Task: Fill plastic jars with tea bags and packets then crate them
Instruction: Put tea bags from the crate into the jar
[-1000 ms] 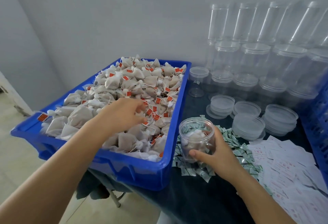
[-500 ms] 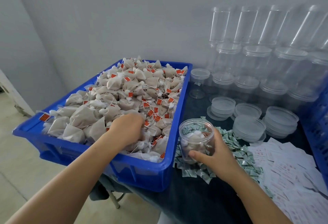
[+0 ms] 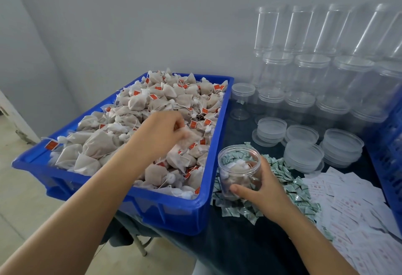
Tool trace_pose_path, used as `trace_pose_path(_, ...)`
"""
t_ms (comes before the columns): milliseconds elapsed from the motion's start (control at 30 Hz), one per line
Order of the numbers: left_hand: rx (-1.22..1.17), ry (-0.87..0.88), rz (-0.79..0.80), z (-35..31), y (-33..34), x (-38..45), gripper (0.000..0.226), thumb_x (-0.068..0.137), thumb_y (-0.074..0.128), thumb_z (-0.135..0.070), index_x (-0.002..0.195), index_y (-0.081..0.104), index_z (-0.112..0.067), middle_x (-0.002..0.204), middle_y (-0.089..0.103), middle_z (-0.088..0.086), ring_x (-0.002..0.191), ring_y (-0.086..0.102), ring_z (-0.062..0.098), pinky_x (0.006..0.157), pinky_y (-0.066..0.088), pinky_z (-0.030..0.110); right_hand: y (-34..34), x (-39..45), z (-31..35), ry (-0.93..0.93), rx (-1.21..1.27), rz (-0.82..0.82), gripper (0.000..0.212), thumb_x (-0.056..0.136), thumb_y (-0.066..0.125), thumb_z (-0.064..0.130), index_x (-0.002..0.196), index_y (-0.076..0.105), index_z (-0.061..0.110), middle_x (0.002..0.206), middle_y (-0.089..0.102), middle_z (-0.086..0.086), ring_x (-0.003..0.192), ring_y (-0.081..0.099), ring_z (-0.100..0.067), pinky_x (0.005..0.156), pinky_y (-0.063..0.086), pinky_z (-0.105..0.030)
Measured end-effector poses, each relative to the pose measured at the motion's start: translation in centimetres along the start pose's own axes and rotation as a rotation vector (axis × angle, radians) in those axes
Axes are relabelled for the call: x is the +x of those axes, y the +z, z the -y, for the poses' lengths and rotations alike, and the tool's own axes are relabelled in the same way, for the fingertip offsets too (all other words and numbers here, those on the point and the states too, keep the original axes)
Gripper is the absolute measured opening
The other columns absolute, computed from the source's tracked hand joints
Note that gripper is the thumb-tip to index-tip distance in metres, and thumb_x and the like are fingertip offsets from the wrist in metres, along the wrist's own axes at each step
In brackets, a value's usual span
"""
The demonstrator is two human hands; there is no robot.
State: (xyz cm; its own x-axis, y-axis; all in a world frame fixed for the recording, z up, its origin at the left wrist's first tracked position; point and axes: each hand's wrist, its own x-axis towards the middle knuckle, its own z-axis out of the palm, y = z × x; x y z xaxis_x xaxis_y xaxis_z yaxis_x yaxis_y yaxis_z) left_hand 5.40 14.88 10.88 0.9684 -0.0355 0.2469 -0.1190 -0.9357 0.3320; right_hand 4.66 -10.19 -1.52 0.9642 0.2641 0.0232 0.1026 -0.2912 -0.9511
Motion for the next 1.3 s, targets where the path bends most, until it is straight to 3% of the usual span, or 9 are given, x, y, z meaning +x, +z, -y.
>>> trace_pose_path(100, -0.162, 0.068, -0.083, -2.8, -0.6, 0.1, 0.017, 0.086, 0.067, -0.032, 0.077, 0.052, -0.031, 0.081, 0.058, -0.014, 0.074, 0.056, 0.0, 0.059, 0.04, 0.012, 0.0, 0.0, -0.2, -0.002, 0.003, -0.002, 0.135, 0.036, 0.08, 0.084, 0.152, 0.026, 0.04, 0.14, 0.055, 0.014, 0.126, 0.056, -0.009, 0.108, 0.047, -0.044)
trace_pose_path(200, -0.302, 0.128, -0.077, -5.6, 0.3, 0.2, 0.017, 0.084, 0.069, -0.031, 0.077, 0.053, -0.032, 0.077, 0.062, -0.012, 0.071, 0.06, 0.001, 0.062, 0.051, 0.016, 0.0, 0.2, -0.5, -0.005, 0.007, -0.004, 0.131, 0.041, 0.084, 0.077, 0.152, 0.024, 0.042, 0.142, 0.053, 0.016, 0.128, 0.054, -0.006, 0.108, 0.047, -0.041)
trace_pose_path(333, -0.359, 0.17, -0.035, -7.7, 2.4, 0.8, 0.018, 0.085, 0.069, -0.03, 0.078, 0.053, -0.032, 0.079, 0.064, -0.01, 0.073, 0.062, 0.004, 0.069, 0.051, 0.018, 0.0, 0.2, -0.8, -0.022, 0.014, -0.008, 0.119, 0.048, 0.084, 0.065, 0.15, 0.027, 0.044, 0.133, 0.056, 0.025, 0.118, 0.056, 0.006, 0.098, 0.049, -0.024)
trace_pose_path(500, -0.362, 0.175, -0.019, -8.0, 3.7, 1.5, 0.025, 0.085, 0.068, -0.029, 0.073, 0.048, -0.036, 0.078, 0.063, -0.012, 0.073, 0.06, 0.003, 0.065, 0.047, 0.013, 0.1, 0.2, -0.8, -0.038, 0.036, -0.003, 0.115, 0.052, 0.084, 0.059, 0.15, 0.027, 0.042, 0.132, 0.058, 0.022, 0.118, 0.058, 0.004, 0.102, 0.05, -0.029)
trace_pose_path(633, -0.345, 0.176, 0.013, -8.1, 4.7, 1.6, 0.015, 0.087, 0.067, -0.03, 0.08, 0.054, -0.028, 0.078, 0.062, -0.01, 0.073, 0.06, 0.007, 0.063, 0.046, 0.013, 0.2, 0.2, -0.8, -0.062, 0.039, 0.003, 0.092, 0.054, 0.083, 0.056, 0.131, 0.032, 0.061, 0.121, 0.06, 0.034, 0.111, 0.059, 0.01, 0.088, 0.048, -0.014)
trace_pose_path(833, -0.369, 0.129, -0.071, -7.6, 3.7, 1.7, 0.023, 0.09, 0.057, -0.043, 0.077, 0.046, -0.028, 0.076, 0.063, -0.006, 0.071, 0.061, 0.007, 0.063, 0.046, 0.018, 0.2, 0.2, -0.7, -0.089, 0.043, -0.014, 0.077, 0.058, 0.085, 0.051, 0.11, 0.037, 0.081, 0.121, 0.056, 0.042, 0.113, 0.054, 0.016, 0.084, 0.044, -0.002)
trace_pose_path(1033, -0.174, 0.09, -0.011, -4.5, 4.0, 2.1, 0.015, 0.093, 0.056, -0.033, 0.084, 0.056, -0.021, 0.073, 0.058, -0.009, 0.065, 0.054, 0.004, 0.059, 0.041, 0.016, 0.1, 0.1, -1.1, -0.071, 0.051, -0.008, 0.084, 0.056, 0.086, 0.056, 0.118, 0.033, 0.077, 0.126, 0.053, 0.041, 0.119, 0.053, 0.013, 0.093, 0.047, -0.012)
trace_pose_path(1200, -0.057, 0.003, 0.105, -1.1, 4.4, 1.7, 0.009, 0.09, 0.06, -0.029, 0.085, 0.057, -0.022, 0.081, 0.06, -0.011, 0.077, 0.057, 0.01, 0.066, 0.045, 0.02, 0.0, 0.0, -1.3, -0.055, 0.068, -0.006, 0.093, 0.051, 0.087, 0.059, 0.124, 0.031, 0.074, 0.128, 0.052, 0.041, 0.125, 0.051, 0.008, 0.104, 0.046, -0.024)
trace_pose_path(1300, 0.049, -0.059, 0.21, 0.7, 4.7, 1.4, 0.015, 0.088, 0.063, -0.03, 0.099, 0.057, -0.021, 0.102, 0.063, -0.003, 0.091, 0.058, 0.014, 0.077, 0.047, 0.026, 0.1, -0.1, -1.3, -0.06, 0.07, -0.004, 0.095, 0.049, 0.088, 0.059, 0.125, 0.032, 0.072, 0.129, 0.052, 0.039, 0.126, 0.052, 0.005, 0.106, 0.047, -0.027)
